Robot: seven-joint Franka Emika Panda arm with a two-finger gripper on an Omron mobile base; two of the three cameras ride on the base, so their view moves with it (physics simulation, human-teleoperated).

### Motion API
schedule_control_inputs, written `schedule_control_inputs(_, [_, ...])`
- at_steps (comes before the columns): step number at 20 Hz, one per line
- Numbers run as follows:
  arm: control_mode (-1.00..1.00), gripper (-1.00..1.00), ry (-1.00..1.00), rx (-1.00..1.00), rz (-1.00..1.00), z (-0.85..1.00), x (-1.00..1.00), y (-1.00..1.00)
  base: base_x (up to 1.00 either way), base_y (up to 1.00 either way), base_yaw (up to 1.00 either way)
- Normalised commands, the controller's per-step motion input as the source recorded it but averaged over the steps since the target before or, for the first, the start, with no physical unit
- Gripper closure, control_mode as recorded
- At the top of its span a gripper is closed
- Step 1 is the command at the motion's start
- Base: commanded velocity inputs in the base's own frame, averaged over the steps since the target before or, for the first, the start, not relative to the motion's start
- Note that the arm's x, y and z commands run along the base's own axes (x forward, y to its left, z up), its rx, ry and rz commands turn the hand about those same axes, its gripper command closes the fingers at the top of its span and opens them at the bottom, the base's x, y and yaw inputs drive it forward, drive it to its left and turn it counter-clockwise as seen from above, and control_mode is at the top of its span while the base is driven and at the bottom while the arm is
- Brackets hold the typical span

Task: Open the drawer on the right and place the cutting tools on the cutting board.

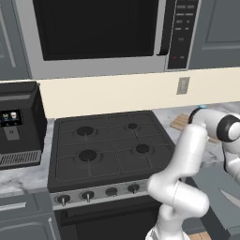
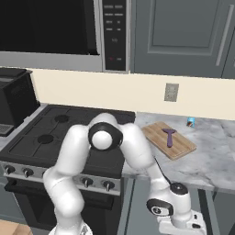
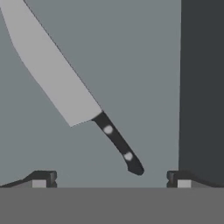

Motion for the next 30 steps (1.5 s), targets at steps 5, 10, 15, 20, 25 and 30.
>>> schedule_control_inputs(5, [-1.00,-1.00,0.00,0.00,0.01,-0.22,0.00,-0.23,0.00,0.00,0.00])
schedule_control_inputs(10, [-1.00,-1.00,0.00,0.00,0.00,-0.31,0.00,-0.03,0.00,0.00,0.00])
schedule_control_inputs(15, [-1.00,-1.00,0.00,0.00,0.00,-0.23,0.00,0.00,0.00,0.00,0.00])
schedule_control_inputs(20, [-1.00,-1.00,0.00,0.00,0.00,-0.17,0.00,-0.06,0.00,0.00,0.00])
schedule_control_inputs(25, [-1.00,-1.00,0.00,0.00,0.03,-0.15,0.00,-0.17,0.00,0.00,0.00])
schedule_control_inputs(30, [-1.00,-1.00,0.00,0.00,0.05,-0.13,0.00,-0.18,0.00,0.00,0.00])
